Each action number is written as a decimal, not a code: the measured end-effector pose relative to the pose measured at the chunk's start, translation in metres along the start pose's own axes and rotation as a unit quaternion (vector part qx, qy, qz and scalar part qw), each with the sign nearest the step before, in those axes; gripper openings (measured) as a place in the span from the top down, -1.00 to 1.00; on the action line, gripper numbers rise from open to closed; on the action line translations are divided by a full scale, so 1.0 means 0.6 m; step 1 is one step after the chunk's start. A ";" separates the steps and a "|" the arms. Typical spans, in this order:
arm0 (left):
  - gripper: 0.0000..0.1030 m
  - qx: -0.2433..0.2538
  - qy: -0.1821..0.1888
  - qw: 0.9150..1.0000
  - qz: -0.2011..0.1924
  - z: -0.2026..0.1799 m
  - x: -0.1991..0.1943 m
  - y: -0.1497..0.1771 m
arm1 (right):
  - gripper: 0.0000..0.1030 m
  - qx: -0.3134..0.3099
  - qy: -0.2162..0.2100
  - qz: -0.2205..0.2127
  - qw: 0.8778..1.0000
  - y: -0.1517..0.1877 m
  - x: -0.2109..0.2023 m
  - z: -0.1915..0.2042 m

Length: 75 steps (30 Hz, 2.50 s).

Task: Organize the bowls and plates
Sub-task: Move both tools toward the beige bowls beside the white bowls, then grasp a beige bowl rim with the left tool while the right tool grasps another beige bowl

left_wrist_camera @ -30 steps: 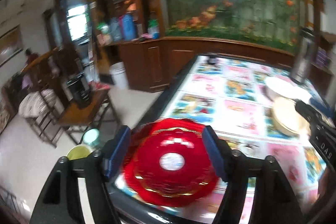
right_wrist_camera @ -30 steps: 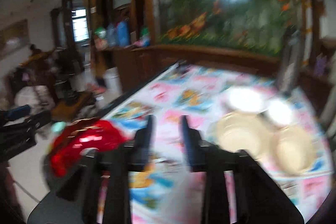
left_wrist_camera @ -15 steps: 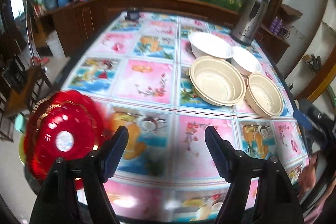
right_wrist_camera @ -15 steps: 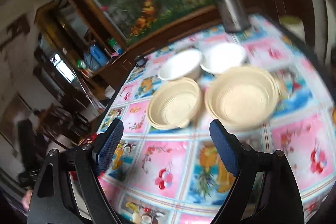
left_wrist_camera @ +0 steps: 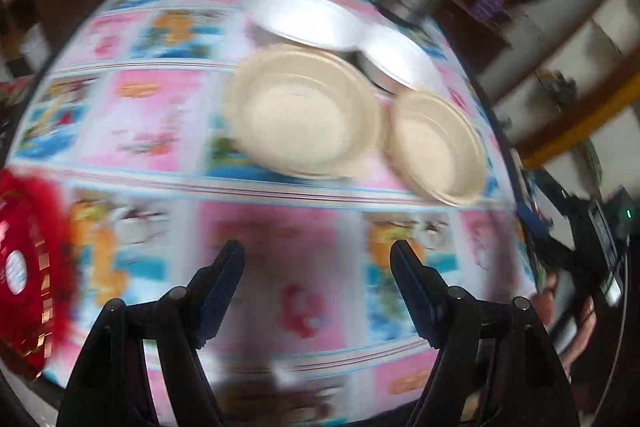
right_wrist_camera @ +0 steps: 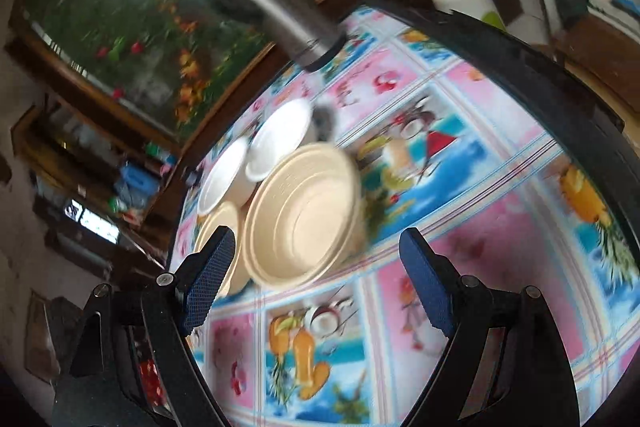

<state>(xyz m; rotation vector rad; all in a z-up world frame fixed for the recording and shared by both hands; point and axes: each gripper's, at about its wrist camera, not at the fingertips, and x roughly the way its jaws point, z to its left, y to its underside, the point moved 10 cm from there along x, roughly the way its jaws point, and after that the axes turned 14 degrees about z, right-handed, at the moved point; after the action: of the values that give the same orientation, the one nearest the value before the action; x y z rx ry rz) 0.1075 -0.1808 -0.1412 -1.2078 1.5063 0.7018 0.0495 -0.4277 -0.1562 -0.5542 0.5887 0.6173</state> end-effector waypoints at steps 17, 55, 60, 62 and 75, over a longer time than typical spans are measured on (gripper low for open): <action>-0.46 -0.121 0.083 0.988 0.047 -0.094 0.110 -0.060 | -0.65 0.017 -0.096 0.057 0.994 -0.056 0.068 -0.012; 0.77 -0.114 0.094 0.989 0.011 -0.123 0.143 -0.116 | 0.80 0.042 -0.038 0.063 0.996 -0.052 0.113 -0.057; 0.78 -0.095 0.086 0.992 0.006 -0.131 0.143 -0.115 | 0.84 0.025 -0.014 0.049 0.998 -0.055 0.107 -0.056; 0.78 -0.090 0.084 0.992 0.006 -0.131 0.142 -0.114 | 0.85 0.025 -0.014 0.049 0.998 -0.055 0.107 -0.057; 0.78 -0.068 0.076 0.995 0.010 -0.127 0.138 -0.091 | 0.85 0.019 -0.011 0.027 0.999 -0.025 0.088 -0.056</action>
<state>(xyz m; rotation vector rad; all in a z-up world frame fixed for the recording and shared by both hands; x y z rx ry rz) 0.1346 -0.2933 -0.1883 -1.3764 1.6183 0.7494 0.0833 -0.4397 -0.2096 -0.4958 0.5946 0.6611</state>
